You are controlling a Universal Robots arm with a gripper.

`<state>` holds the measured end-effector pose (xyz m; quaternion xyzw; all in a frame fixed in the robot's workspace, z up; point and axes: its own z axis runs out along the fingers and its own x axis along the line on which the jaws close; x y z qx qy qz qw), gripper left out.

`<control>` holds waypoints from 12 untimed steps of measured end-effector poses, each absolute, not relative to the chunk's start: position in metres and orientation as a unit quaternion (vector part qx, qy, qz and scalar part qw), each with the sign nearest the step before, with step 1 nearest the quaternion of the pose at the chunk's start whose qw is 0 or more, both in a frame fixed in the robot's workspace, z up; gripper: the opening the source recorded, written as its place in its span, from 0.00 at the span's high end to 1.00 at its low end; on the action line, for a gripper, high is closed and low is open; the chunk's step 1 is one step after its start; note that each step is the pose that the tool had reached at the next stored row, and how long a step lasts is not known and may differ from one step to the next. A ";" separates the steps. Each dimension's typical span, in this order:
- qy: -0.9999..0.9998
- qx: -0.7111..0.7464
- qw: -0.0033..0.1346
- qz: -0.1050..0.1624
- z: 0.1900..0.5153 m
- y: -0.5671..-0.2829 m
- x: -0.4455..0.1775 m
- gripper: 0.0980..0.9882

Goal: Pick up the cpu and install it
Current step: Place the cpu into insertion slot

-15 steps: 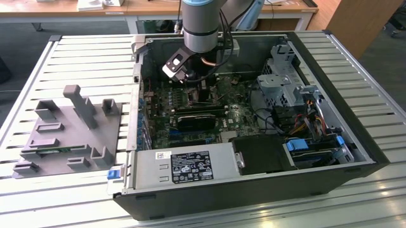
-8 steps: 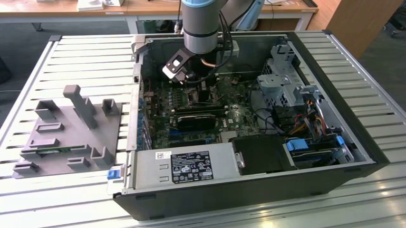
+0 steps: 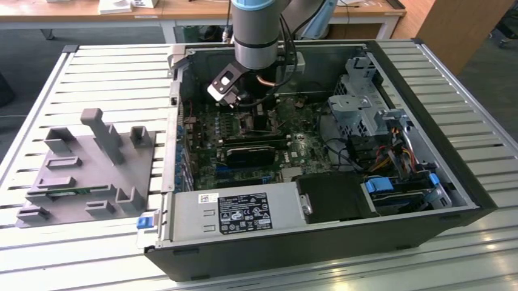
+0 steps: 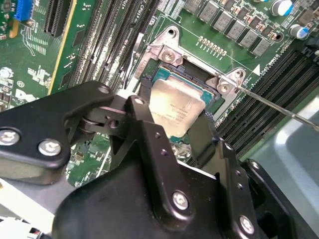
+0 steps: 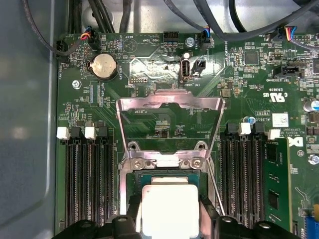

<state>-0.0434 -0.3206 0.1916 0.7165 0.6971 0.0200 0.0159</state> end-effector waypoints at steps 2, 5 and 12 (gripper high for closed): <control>0.697 0.717 0.016 0.020 0.192 -0.321 -0.043 0.43; 0.697 0.717 0.016 0.019 0.192 -0.321 -0.044 0.36; 0.697 0.717 0.016 0.019 0.194 -0.321 -0.044 0.36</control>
